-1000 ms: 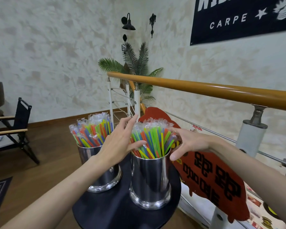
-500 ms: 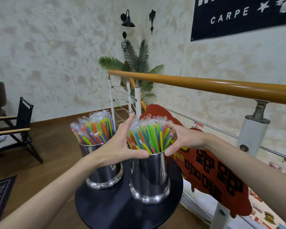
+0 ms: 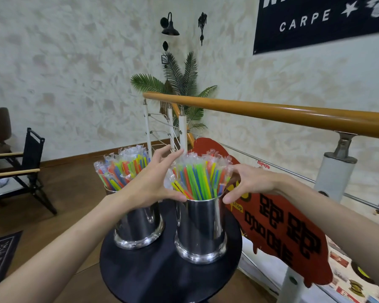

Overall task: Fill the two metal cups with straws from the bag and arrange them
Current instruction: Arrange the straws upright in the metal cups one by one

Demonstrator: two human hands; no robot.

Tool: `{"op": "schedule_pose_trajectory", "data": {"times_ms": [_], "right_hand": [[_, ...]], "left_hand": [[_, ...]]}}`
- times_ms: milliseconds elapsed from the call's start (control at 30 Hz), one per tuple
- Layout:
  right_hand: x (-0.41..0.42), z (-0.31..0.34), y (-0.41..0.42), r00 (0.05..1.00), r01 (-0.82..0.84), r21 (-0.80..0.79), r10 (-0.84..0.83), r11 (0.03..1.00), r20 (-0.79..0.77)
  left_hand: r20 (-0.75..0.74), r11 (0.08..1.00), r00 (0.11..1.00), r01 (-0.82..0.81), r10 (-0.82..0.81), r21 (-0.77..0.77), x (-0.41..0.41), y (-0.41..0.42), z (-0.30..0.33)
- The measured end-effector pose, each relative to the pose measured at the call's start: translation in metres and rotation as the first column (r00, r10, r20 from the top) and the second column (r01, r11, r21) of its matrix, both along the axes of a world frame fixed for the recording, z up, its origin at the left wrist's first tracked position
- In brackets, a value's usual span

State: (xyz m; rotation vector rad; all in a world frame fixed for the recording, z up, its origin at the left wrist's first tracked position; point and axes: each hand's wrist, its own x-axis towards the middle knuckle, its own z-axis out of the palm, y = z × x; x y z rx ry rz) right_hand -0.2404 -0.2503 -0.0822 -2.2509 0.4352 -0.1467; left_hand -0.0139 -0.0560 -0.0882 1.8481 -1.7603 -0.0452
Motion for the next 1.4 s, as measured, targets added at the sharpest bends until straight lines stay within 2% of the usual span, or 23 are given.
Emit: {"op": "schedule_pose_trajectory", "data": {"times_ms": [167,267,333,433,667,800,1033,1233,1400], "right_hand": [[0.005,-0.005,0.002,0.998,0.060,0.009,-0.060,0.998,0.013],[0.011,-0.004,0.010,0.996,0.086,-0.036,-0.086,0.996,0.009],[0.014,-0.003,0.012,0.994,0.105,-0.067,-0.103,0.992,0.031],[0.012,0.000,0.009,0.990,0.134,-0.077,-0.131,0.988,0.045],[0.006,0.011,0.015,0.996,0.034,-0.053,-0.029,0.998,0.079],[0.011,0.014,0.020,0.993,-0.004,-0.135,0.020,0.991,0.119],[0.020,0.016,0.021,0.978,0.069,-0.197,-0.027,0.978,0.207],[0.029,0.027,0.021,0.957,0.136,-0.141,-0.093,0.981,0.276],[0.034,0.018,0.022,0.968,0.184,-0.127,-0.157,0.975,0.197]], "left_hand": [[0.015,0.995,0.998,0.061,-0.062,0.078,0.000,0.000,0.003],[-0.115,0.987,0.989,0.103,-0.089,0.124,-0.008,0.000,0.003],[-0.166,0.989,0.983,0.098,-0.080,0.109,-0.013,0.000,0.004],[-0.165,0.993,0.985,0.063,-0.046,0.101,-0.017,-0.003,0.002],[-0.073,0.999,0.997,-0.010,0.013,0.049,-0.027,-0.015,-0.002],[-0.016,0.999,0.999,-0.032,0.031,-0.035,-0.032,-0.022,-0.001],[-0.148,0.988,0.989,-0.041,0.018,-0.152,-0.028,-0.028,-0.001],[-0.297,0.977,0.953,-0.005,-0.059,-0.211,-0.027,-0.031,0.008],[-0.197,0.985,0.979,-0.074,0.043,-0.156,-0.024,-0.035,0.003]]}}
